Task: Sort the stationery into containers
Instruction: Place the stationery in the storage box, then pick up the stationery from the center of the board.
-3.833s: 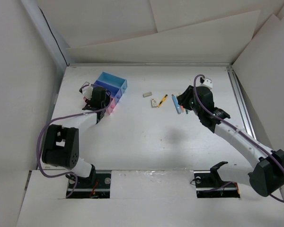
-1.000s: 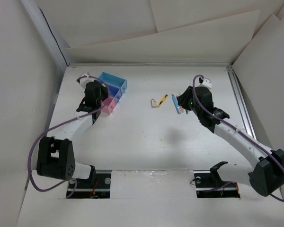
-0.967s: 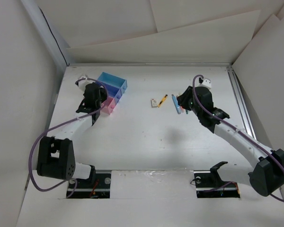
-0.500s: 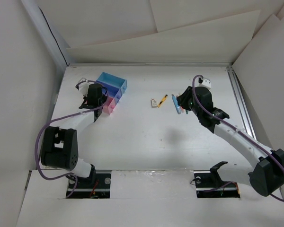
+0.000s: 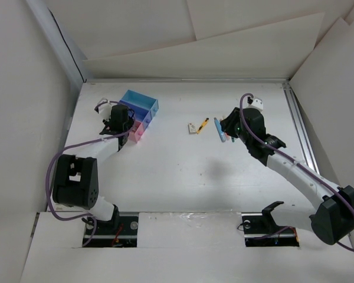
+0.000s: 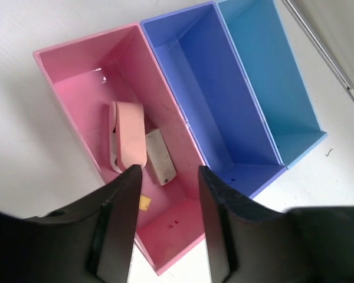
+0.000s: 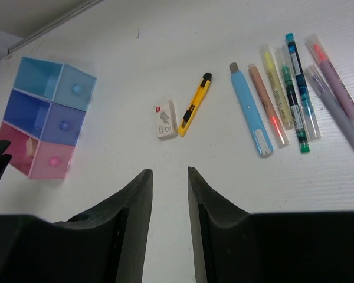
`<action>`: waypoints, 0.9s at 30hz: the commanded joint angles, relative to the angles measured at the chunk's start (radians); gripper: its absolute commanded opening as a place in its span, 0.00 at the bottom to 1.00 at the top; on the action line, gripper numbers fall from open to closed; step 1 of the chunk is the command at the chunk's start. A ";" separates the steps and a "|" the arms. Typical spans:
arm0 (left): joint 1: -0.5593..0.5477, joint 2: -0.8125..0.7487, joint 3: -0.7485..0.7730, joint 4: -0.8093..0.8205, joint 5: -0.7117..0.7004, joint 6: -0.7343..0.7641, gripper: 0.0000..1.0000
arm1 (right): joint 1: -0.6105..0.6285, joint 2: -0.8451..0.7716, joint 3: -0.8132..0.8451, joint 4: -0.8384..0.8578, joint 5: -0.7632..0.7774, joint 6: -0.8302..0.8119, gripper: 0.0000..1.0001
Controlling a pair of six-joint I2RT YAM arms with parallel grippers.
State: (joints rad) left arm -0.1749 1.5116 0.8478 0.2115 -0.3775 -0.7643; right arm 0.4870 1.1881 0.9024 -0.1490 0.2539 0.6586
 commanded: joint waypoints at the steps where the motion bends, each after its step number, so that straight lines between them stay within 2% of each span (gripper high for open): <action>1: -0.036 -0.062 -0.004 0.055 -0.003 0.025 0.40 | 0.010 -0.007 0.041 0.032 -0.001 -0.007 0.36; 3: -0.086 -0.091 -0.013 0.145 0.072 0.071 0.52 | 0.010 -0.007 0.041 0.032 -0.001 -0.007 0.36; 6: -0.224 -0.084 0.034 0.146 0.112 0.141 0.55 | 0.010 -0.007 0.041 0.032 0.010 -0.007 0.36; 7: -0.263 -0.067 0.060 0.100 0.112 0.158 0.56 | 0.010 -0.007 0.041 0.032 0.021 -0.007 0.36; 8: -0.344 -0.020 0.115 0.079 0.112 0.171 0.56 | 0.010 -0.007 0.041 0.032 0.030 -0.007 0.36; 11: -0.448 0.100 0.189 0.014 0.103 0.221 0.56 | 0.010 -0.016 0.041 0.032 0.039 0.002 0.36; 12: -0.493 0.136 0.238 0.000 0.103 0.221 0.60 | 0.010 -0.025 0.032 0.032 0.039 0.003 0.36; 18: -0.543 0.361 0.391 -0.041 0.138 0.243 0.70 | 0.010 -0.035 0.032 0.023 0.048 0.003 0.36; 21: -0.543 0.424 0.477 -0.066 0.147 0.243 0.70 | 0.001 -0.045 0.032 0.023 0.048 0.003 0.36; 27: -0.543 0.538 0.562 -0.093 0.039 0.234 0.66 | 0.001 -0.054 0.023 0.023 0.048 0.012 0.36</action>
State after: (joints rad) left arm -0.7219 2.0476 1.3514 0.1299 -0.2703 -0.5385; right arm 0.4862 1.1599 0.9024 -0.1497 0.2832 0.6628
